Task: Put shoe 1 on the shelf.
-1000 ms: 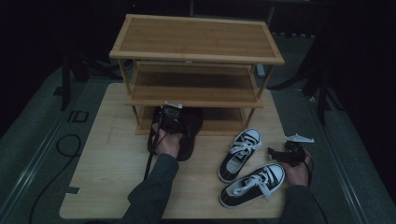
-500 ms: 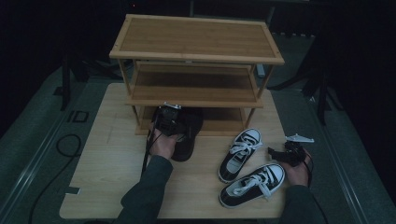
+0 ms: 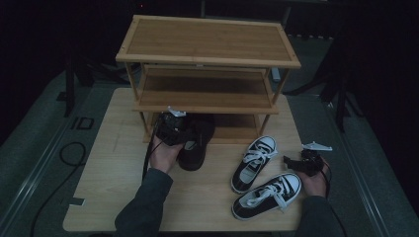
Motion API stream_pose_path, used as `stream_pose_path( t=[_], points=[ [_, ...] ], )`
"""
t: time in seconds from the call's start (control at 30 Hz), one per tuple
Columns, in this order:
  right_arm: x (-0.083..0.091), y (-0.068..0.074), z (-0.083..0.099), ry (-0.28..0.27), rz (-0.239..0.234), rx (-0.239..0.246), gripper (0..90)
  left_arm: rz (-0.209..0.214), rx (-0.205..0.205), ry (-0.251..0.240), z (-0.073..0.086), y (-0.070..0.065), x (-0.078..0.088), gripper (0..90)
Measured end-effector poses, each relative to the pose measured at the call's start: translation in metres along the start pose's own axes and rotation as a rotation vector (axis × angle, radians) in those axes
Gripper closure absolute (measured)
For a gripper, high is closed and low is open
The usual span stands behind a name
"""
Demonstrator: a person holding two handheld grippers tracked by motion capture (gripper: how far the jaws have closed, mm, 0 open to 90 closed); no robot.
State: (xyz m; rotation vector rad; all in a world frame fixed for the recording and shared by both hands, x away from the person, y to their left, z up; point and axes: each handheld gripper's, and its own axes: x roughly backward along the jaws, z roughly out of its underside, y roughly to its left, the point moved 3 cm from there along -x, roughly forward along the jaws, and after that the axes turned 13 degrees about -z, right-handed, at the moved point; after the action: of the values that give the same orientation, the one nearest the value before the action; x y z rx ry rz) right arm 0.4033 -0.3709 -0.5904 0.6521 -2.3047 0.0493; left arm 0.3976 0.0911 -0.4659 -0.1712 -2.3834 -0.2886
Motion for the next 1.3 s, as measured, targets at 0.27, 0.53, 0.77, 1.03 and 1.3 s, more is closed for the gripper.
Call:
stream_pose_path(
  t=[0.27, 0.53, 0.77, 1.03, 1.3],
  points=[
    [0.0, 0.0, 0.0, 0.0, 0.0, -0.002, 14.9, 0.103, -0.013, -0.027, 0.009, 0.005, 0.019, 55.2],
    [0.0, 0.0, 0.0, 0.0, 0.0, -0.002, 14.9, 0.173, -0.015, -0.056, 0.027, 0.009, 0.037, 61.8],
    [0.0, 0.0, 0.0, -0.001, 0.0, -0.002, 14.9, 0.188, -0.06, -0.064, 0.047, 0.009, 0.043, 66.8],
    [0.0, 0.0, 0.0, -0.001, 0.0, -0.002, 14.9, 0.19, -0.086, -0.011, 0.069, 0.005, 0.028, 78.4],
    [0.0, 0.0, 0.0, -0.001, 0.0, -0.001, 14.9, 0.186, -0.114, 0.048, 0.085, 0.001, 0.007, 89.8]
  ],
)
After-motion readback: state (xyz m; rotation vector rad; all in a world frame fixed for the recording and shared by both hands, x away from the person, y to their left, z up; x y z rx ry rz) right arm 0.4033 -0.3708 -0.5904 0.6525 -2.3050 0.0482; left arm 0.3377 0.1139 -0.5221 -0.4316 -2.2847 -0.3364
